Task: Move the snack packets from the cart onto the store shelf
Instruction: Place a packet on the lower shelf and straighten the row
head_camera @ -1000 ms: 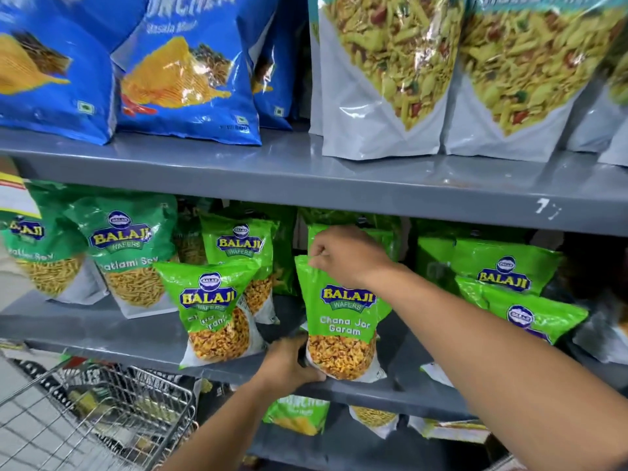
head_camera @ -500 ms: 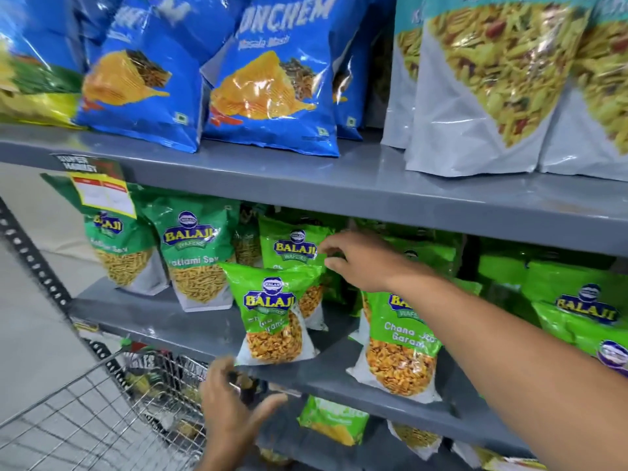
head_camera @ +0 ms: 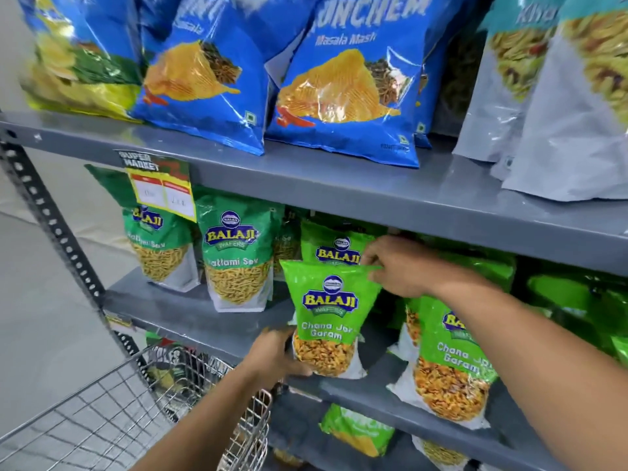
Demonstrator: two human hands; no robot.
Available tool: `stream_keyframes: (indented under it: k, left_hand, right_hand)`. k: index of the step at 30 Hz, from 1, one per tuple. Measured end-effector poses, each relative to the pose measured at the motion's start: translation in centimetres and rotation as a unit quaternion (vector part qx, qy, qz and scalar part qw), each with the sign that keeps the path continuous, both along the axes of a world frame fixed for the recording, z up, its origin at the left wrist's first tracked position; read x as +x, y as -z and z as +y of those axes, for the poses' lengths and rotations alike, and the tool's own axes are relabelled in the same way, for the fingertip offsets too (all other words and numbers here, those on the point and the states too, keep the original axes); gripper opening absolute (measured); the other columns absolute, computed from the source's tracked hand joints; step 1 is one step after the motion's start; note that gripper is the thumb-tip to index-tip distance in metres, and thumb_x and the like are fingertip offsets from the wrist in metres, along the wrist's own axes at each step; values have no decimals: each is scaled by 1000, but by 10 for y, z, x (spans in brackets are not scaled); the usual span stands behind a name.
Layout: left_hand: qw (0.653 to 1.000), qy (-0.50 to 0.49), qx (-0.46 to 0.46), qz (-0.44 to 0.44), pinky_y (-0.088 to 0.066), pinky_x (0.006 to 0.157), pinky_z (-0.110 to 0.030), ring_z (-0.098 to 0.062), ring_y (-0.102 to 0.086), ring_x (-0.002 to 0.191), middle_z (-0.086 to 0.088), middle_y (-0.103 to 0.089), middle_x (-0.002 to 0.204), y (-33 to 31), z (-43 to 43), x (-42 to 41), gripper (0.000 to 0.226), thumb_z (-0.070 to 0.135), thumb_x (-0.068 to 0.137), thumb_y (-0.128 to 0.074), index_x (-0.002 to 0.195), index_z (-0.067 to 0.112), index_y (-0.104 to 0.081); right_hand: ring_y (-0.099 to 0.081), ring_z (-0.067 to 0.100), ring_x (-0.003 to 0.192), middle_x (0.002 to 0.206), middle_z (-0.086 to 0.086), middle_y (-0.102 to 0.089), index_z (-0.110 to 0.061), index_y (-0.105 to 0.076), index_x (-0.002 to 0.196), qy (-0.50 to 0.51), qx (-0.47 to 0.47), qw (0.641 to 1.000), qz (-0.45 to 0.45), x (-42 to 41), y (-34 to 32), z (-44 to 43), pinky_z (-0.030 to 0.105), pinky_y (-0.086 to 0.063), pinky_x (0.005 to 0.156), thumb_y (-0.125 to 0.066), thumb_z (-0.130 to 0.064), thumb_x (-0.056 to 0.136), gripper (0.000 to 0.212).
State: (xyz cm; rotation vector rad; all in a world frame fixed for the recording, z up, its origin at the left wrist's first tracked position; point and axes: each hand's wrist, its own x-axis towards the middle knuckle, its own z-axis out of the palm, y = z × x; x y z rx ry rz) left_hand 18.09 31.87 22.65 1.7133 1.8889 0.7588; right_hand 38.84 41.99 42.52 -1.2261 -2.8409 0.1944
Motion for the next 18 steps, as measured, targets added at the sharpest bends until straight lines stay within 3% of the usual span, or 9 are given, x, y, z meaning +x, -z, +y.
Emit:
stream_keyframes:
  k: [2,4,10,12,14,16,18]
  left_hand:
    - [1000,18,-7,7,-37,49,-4,11,-55,66,16,-67,74,3,6,-4,50,41,47,-83,93,28,-67]
    - [999,39,-17,-7,-43,56,-12,12,-56,70,19,-67,77,5,10,-8,47,40,49,-84,92,30,-67]
    - [998,57,-25,-14,-37,49,-2,25,-52,60,36,-60,59,6,14,-12,36,37,51,-86,73,42,-59]
    - [997,64,-27,-12,-37,49,-3,23,-53,61,35,-59,59,5,14,-12,37,39,52,-85,79,39,-61]
    - [997,69,-27,-8,-39,51,-3,22,-54,64,32,-59,62,5,13,-13,43,42,52,-83,89,35,-63]
    - [997,69,-37,2,-38,50,-5,19,-55,61,27,-59,61,7,13,-13,38,44,52,-82,82,42,-59]
    - [997,63,-37,8,-37,48,-6,17,-55,58,27,-61,57,9,14,-14,35,44,51,-82,72,49,-55]
  right_hand:
    - [-59,26,110,121,5,-65,-19,-63,114,-26,-4,1000,12,-17,0,-4,30,-45,91,-64,-38,82,37]
    - [-58,27,110,122,8,-64,-16,-61,115,-45,-4,998,49,-42,3,-8,31,-45,88,-60,-46,84,43]
    - [-65,27,96,102,4,-72,-19,-66,83,17,7,997,74,-86,18,-8,32,-48,78,-60,-38,87,20]
    - [-64,26,96,102,3,-71,-19,-66,87,48,41,995,83,-81,18,-7,36,-50,82,-59,-40,88,22]
    - [-62,23,94,101,0,-69,-21,-66,94,30,17,994,106,-67,13,-6,32,-48,80,-59,-43,87,24]
    - [-59,20,88,98,-1,-64,-17,-64,103,-9,-20,999,35,-48,0,-5,24,-41,68,-63,-45,83,34]
    - [-56,22,77,86,7,-61,-14,-61,82,-21,1,995,-100,-30,-12,0,28,-35,56,-68,-39,79,25]
